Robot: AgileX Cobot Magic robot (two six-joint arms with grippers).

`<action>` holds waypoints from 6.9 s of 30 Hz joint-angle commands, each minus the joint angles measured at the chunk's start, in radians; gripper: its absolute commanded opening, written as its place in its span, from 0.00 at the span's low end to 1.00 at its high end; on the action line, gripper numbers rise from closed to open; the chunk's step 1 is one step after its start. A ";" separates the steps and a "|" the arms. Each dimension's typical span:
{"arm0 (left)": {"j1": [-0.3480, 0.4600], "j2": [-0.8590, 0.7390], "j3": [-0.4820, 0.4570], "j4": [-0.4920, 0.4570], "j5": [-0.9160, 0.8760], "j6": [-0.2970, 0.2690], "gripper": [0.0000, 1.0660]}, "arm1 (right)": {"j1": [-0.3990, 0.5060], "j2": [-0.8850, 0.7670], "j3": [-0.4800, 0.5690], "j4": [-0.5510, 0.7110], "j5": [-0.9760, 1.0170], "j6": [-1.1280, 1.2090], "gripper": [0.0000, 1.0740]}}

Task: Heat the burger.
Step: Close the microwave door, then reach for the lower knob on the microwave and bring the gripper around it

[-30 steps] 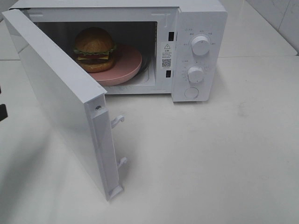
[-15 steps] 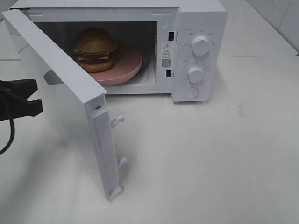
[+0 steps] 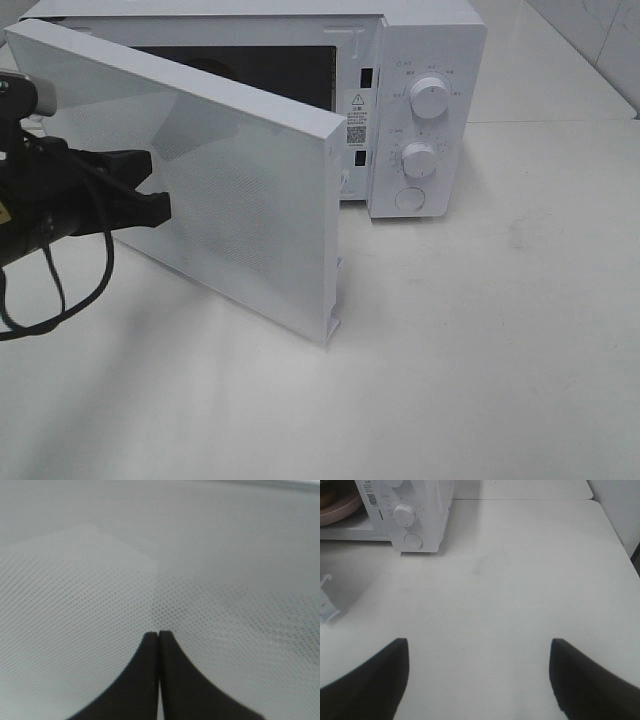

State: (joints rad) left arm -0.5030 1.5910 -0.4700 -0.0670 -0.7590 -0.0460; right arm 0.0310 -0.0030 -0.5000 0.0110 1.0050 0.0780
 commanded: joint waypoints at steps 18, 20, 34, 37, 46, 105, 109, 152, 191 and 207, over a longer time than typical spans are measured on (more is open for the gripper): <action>-0.186 0.183 -0.318 -0.248 0.073 0.167 0.00 | -0.005 -0.031 0.002 0.003 -0.009 -0.008 0.70; -0.200 0.206 -0.350 -0.281 0.088 0.185 0.00 | -0.005 -0.031 0.002 0.003 -0.009 -0.008 0.70; -0.220 0.329 -0.544 -0.362 0.122 0.216 0.00 | -0.005 -0.031 0.002 0.003 -0.009 -0.007 0.70; -0.220 0.352 -0.574 -0.362 0.139 0.216 0.00 | -0.005 -0.031 0.002 0.003 -0.009 -0.007 0.70; -0.217 0.411 -0.684 -0.363 0.192 0.220 0.00 | -0.005 -0.031 0.002 0.003 -0.009 -0.006 0.70; -0.286 -0.006 -0.604 -0.012 1.707 0.025 0.94 | -0.005 -0.030 0.002 0.003 -0.009 -0.005 0.70; -0.285 -0.063 -0.604 0.059 1.752 -0.017 0.94 | -0.005 -0.030 0.002 0.003 -0.009 -0.005 0.70; 0.412 -0.672 -0.198 0.043 1.834 0.021 0.94 | -0.005 -0.030 0.002 0.003 -0.009 -0.005 0.70; 0.412 -1.597 -0.047 0.030 1.830 0.021 0.94 | -0.005 -0.030 0.002 0.003 -0.009 -0.006 0.70; 0.412 -1.619 -0.047 0.030 1.830 0.021 0.94 | -0.005 -0.030 0.002 0.003 -0.009 -0.005 0.70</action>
State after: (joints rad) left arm -0.0930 -0.0050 -0.5180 -0.0290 1.0700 -0.0240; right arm 0.0310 -0.0030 -0.5000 0.0110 1.0050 0.0780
